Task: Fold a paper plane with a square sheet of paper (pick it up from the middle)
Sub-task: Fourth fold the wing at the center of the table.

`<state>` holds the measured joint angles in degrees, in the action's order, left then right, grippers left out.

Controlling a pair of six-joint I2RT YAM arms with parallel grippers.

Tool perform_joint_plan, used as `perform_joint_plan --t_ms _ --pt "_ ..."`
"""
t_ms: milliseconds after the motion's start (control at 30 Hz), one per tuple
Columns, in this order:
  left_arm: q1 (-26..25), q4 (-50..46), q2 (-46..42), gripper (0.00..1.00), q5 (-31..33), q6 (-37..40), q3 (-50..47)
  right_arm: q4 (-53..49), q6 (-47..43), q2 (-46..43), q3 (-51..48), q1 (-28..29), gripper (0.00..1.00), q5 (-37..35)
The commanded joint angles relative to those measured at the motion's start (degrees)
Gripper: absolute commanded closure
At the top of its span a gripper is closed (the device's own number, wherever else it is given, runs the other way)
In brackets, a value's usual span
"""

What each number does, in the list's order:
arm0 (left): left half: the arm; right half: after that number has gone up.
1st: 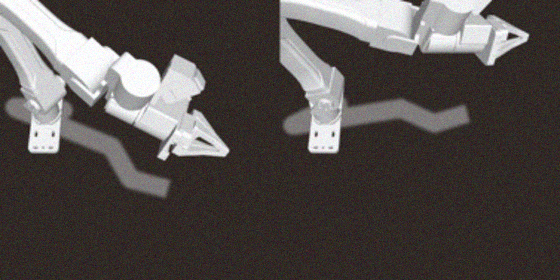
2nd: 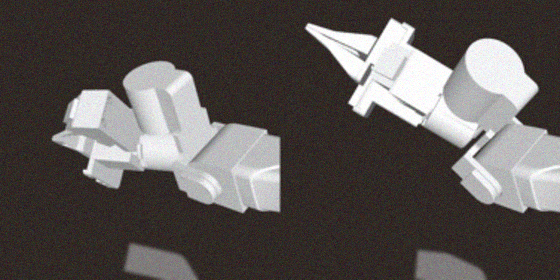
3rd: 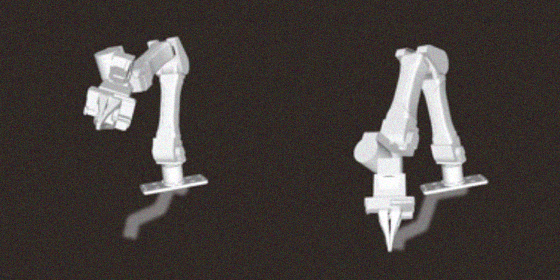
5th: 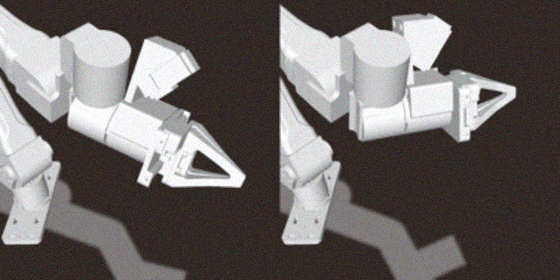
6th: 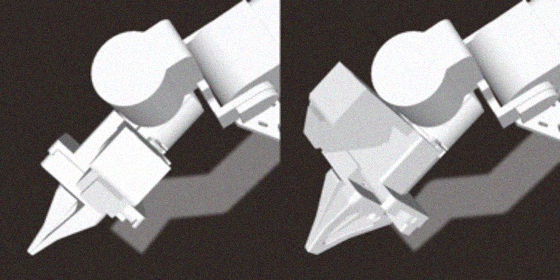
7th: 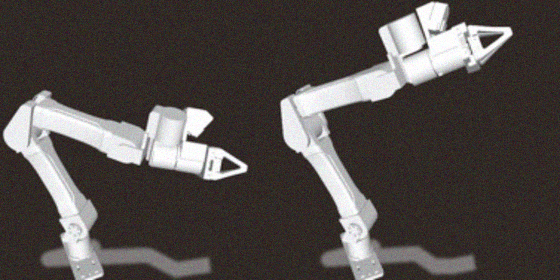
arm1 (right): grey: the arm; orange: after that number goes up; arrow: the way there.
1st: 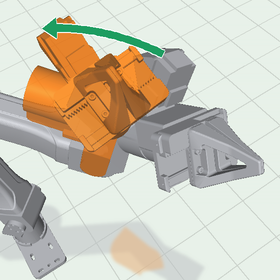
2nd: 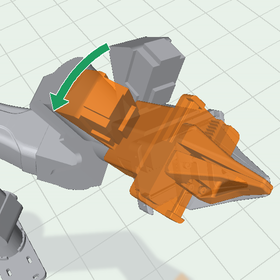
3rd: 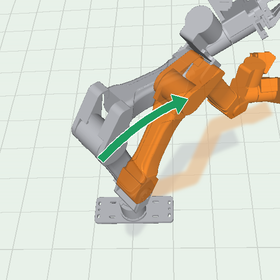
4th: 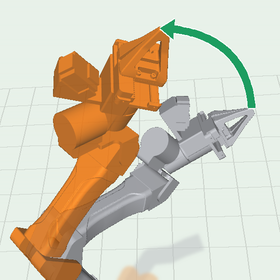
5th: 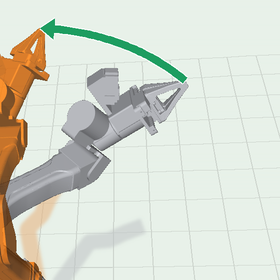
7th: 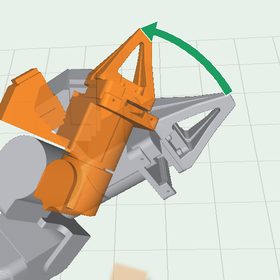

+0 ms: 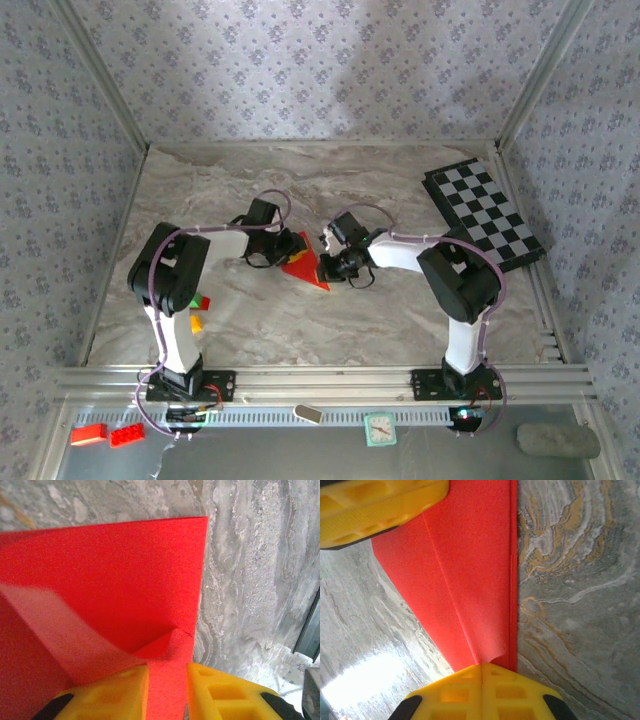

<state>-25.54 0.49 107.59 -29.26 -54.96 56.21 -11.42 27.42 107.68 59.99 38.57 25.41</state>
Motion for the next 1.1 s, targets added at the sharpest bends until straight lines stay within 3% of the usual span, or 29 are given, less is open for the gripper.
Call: perform_joint_plan --t_ms 0,367,700,867,1067 --pt "2.3 -0.5 2.7 0.73 4.9 2.6 0.0 -6.5 0.2 3.2 -4.8 -0.7 0.94 -3.8" --pt "8.5 -7.2 4.2 0.73 9.0 10.9 5.8 -6.6 0.4 3.8 -8.4 -1.3 0.94 -5.1" --pt "10.9 -13.6 6.1 0.74 10.3 15.7 14.0 -6.4 0.9 3.5 -8.1 -1.2 0.94 -5.1" --pt "10.6 -15.4 0.4 0.74 7.4 15.0 17.3 -6.5 1.4 3.7 -7.3 -1.1 0.95 -4.8" --pt "6.9 -12.6 -7.5 0.74 6.8 10.9 11.2 -6.9 2.3 3.9 -6.6 -1.1 0.96 -4.3"
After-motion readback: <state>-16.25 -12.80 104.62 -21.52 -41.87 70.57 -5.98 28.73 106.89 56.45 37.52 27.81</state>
